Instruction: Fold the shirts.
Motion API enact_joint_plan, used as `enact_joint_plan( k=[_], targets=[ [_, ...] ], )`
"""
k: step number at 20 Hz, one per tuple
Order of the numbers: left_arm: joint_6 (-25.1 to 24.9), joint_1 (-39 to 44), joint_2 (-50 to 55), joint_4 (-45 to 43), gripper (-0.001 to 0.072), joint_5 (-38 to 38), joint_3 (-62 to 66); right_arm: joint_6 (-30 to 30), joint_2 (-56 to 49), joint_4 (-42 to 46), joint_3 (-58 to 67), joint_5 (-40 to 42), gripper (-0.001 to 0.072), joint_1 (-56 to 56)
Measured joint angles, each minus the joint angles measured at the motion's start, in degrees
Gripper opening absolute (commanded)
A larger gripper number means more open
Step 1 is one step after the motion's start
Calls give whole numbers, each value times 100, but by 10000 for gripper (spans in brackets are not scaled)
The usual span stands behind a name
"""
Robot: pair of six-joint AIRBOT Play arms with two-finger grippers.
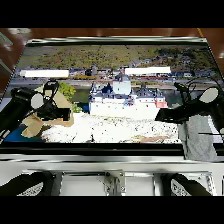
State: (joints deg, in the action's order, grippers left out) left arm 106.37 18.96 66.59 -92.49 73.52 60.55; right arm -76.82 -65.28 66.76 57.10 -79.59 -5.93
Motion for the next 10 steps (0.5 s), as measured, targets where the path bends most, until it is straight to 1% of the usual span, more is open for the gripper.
enact_joint_plan(
  k=[6,7,8,9,10],
  targets=[
    [0,0,13,227,697,2,0,0,0,-24,0,140,680,0],
    [0,0,13,216,579,4,0,0,0,-24,0,216,680,0],
    [0,0,13,164,431,2,0,2,0,-24,0,271,679,0],
    [-9,0,13,76,364,4,0,2,0,-24,0,352,680,0],
    [-107,-2,13,-57,374,2,0,2,0,-24,0,435,679,0]
  ],
)
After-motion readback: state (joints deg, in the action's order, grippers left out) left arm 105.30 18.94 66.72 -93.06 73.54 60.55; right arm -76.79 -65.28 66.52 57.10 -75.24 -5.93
